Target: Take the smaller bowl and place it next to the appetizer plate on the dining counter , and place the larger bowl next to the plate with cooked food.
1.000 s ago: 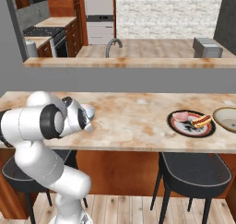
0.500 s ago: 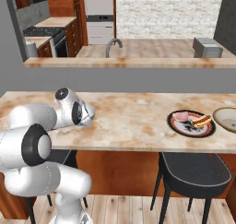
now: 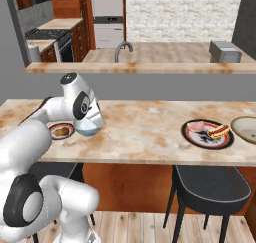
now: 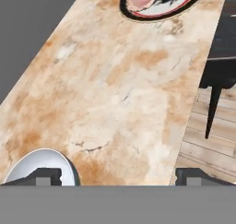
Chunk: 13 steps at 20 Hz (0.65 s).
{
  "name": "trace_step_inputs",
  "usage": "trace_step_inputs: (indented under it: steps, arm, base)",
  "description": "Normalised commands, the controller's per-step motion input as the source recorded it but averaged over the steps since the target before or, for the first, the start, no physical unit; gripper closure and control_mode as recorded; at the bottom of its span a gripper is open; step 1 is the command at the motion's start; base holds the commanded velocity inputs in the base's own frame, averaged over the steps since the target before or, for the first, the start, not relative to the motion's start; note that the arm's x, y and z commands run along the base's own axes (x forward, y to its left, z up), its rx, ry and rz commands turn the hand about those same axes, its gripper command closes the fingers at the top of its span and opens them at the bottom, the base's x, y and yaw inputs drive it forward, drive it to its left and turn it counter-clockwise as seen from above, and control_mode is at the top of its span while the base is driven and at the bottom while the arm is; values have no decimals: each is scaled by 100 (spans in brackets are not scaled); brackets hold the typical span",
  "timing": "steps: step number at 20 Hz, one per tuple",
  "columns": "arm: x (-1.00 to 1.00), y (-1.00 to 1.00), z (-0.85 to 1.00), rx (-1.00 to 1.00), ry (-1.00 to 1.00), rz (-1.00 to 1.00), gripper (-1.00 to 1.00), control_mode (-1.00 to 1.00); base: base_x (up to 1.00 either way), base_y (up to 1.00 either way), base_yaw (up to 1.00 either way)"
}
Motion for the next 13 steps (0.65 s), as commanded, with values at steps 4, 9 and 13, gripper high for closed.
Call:
trace_step_inputs:
  steps: [4, 9, 13]
  arm:
    - [-100, -34, 32, 0, 0, -10, -100, -100]
    - [-100, -46, 1, 0, 0, -8, -100, -100]
    - [-95, -64, -1, 1, 0, -11, -100, -100]
  base:
    - [0, 0, 0]
    - [0, 0, 0]
    - [0, 0, 0]
